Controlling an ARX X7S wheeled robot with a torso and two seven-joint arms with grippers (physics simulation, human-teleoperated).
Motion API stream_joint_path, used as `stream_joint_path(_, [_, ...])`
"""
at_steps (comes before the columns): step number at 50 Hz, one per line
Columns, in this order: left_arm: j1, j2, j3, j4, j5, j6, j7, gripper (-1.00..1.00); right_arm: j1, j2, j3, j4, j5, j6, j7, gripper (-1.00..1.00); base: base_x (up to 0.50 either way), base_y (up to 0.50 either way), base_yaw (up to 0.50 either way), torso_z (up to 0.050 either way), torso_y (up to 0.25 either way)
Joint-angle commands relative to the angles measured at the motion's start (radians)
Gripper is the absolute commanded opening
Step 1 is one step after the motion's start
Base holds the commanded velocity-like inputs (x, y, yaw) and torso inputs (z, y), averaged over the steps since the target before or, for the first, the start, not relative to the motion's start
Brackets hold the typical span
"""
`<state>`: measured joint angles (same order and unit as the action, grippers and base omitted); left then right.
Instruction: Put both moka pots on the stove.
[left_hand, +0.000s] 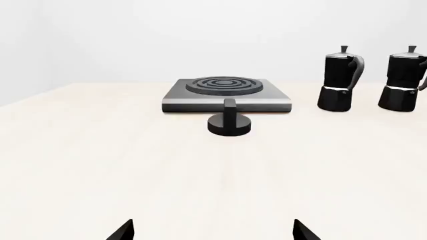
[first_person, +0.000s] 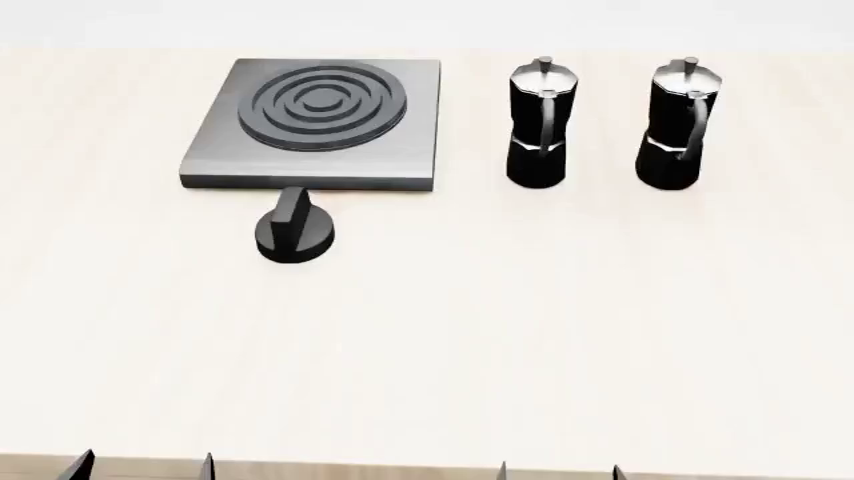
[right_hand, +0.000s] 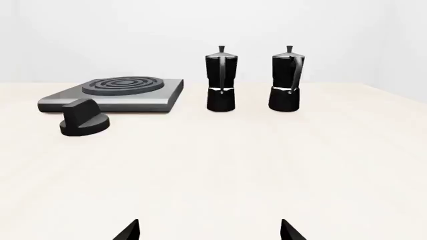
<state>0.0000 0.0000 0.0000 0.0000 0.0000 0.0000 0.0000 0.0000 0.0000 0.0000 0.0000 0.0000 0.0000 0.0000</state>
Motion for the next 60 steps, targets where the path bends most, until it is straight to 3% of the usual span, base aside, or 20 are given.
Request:
stream_joint_path(1, [0.001, -0.016, 0.019, 0.000, -0.016, 0.000, -0.019, 1.00, -0.001, 0.043, -0.051, -0.005, 0.043, 0.002, 0.051, 1.00, 0.00, 0.00, 0.00, 0.000, 0.000])
stream_joint_path(15, [0.034, -0.058, 0.057, 0.139, -0.061, -0.055, -0.061, 1.00, -0.014, 0.067, -0.077, -0.051, 0.077, 0.014, 0.077, 1.00, 0.00, 0.00, 0.00, 0.000, 0.000])
stream_joint_path(32, [0.129, -0.103, 0.064, 0.553, -0.079, -0.168, -0.112, 1.00, -0.136, 0.123, -0.103, -0.587, 0.070, 0.200, 0.137, 1.00, 0.00, 0.00, 0.00, 0.000, 0.000])
stream_joint_path(44, [0.197, -0.131, 0.054, 0.816, -0.118, -0.216, -0.140, 1.00, -0.199, 0.149, -0.100, -0.818, 0.102, 0.220, 0.153, 1.00, 0.00, 0.00, 0.00, 0.000, 0.000])
stream_joint_path(60, [0.201, -0.149, 0.068, 0.821, -0.118, -0.201, -0.162, 1.00, -0.193, 0.163, -0.111, -0.816, 0.109, 0.230, 0.172, 1.00, 0.07, 0.00, 0.00, 0.000, 0.000])
